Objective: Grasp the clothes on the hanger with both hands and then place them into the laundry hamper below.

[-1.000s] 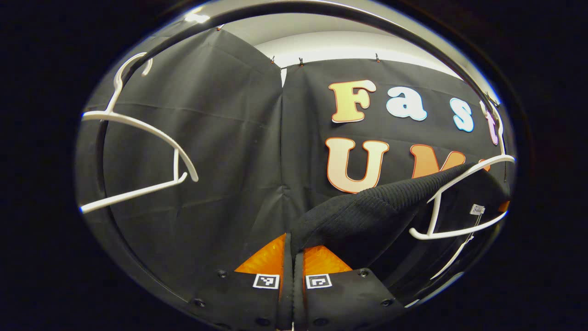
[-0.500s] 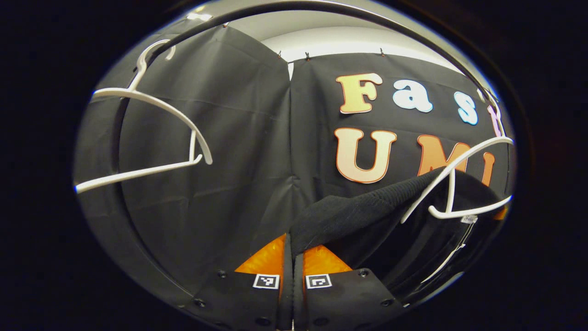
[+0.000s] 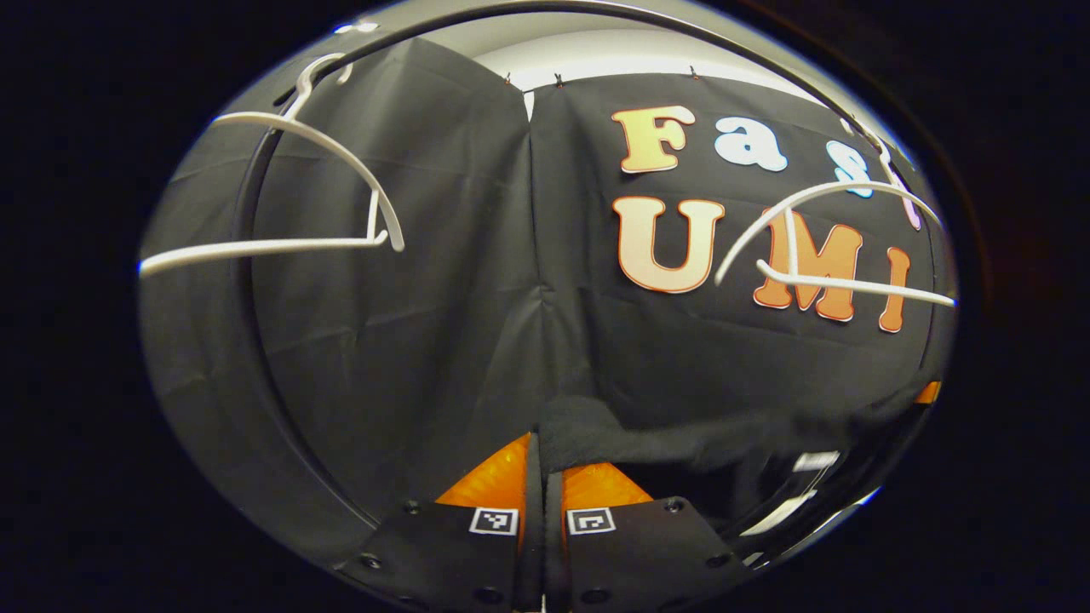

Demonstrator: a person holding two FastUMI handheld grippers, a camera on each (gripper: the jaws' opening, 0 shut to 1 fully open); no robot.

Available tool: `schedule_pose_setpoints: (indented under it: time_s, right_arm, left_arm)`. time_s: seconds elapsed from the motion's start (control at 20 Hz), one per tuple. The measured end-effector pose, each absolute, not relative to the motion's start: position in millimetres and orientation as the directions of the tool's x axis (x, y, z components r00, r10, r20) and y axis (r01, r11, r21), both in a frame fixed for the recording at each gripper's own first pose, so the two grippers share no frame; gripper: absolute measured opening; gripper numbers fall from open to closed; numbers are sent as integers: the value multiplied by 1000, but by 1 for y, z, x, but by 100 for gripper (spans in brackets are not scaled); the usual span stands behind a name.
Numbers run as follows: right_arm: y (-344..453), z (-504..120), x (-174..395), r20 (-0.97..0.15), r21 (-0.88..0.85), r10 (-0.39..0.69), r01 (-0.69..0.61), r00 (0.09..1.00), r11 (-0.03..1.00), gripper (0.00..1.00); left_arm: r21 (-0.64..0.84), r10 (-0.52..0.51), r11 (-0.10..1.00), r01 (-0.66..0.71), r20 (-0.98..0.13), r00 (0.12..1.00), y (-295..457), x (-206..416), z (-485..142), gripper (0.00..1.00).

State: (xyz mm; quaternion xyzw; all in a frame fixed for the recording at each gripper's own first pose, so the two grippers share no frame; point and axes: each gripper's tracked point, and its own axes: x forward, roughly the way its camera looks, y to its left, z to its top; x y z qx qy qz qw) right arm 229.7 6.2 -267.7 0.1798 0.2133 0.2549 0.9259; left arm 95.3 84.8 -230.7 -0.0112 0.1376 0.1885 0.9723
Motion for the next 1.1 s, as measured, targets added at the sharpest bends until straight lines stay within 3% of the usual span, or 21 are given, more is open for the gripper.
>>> schedule_pose_setpoints:
  time_s: [0.75,1.1]
  right_arm:
    - [91,-400,160,-509,392,560,-403,654,827,4]
    - [140,-460,145,-595,394,532,-359,602,846,4]
  left_arm:
    - [66,171,985,-160,-503,847,-33,86,-361,7]
    - [22,86,995,-94,-650,755,-52,92,-442,7]
